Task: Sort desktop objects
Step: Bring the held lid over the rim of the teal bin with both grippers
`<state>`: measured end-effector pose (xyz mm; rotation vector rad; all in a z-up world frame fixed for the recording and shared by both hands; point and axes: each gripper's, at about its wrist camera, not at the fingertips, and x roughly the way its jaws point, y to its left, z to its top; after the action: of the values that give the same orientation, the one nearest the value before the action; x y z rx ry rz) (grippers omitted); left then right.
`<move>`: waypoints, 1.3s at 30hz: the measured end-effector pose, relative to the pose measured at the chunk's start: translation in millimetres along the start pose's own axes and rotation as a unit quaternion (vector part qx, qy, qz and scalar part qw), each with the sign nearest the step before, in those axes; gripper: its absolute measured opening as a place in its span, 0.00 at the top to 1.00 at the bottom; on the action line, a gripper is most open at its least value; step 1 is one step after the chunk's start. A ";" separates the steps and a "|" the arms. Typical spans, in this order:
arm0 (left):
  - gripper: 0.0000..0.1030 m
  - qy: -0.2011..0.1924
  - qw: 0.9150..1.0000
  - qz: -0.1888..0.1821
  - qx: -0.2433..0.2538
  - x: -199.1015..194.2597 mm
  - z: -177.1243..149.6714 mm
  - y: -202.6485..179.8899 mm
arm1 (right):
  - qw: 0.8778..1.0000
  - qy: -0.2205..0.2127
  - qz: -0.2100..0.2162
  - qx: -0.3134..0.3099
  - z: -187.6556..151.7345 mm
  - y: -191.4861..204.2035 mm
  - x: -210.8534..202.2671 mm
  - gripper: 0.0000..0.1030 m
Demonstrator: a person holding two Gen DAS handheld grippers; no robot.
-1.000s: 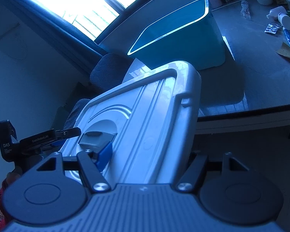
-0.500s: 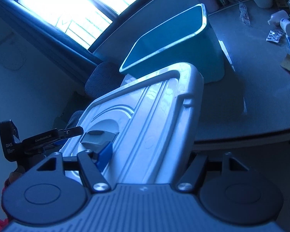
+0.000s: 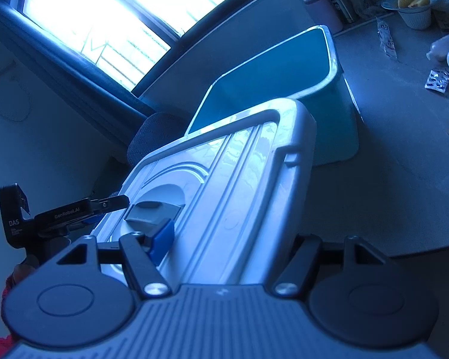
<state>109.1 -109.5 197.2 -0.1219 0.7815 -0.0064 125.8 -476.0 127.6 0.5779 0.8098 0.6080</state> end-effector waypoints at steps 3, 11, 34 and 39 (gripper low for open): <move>0.17 -0.001 1.000 -0.002 -0.002 5.0 11.3 0.6 | 1.000 -0.001 -0.001 -0.003 10.4 1.1 2.9 0.34; 0.17 -0.008 1.000 0.007 -0.010 20.5 37.7 -12.7 | 1.000 0.005 0.005 -0.012 45.5 -5.6 11.0 0.34; 0.17 -0.015 0.999 0.041 -0.029 102.9 138.2 -64.7 | 0.998 0.026 0.031 -0.038 167.8 -50.8 56.3 0.34; 0.17 -0.014 0.999 0.033 -0.027 131.2 162.4 -58.5 | 0.999 0.019 0.023 -0.036 188.0 -55.8 74.3 0.34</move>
<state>318.7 -156.8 225.8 -0.1477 0.7576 0.0793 330.7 -507.6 159.1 0.5222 0.8096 0.6901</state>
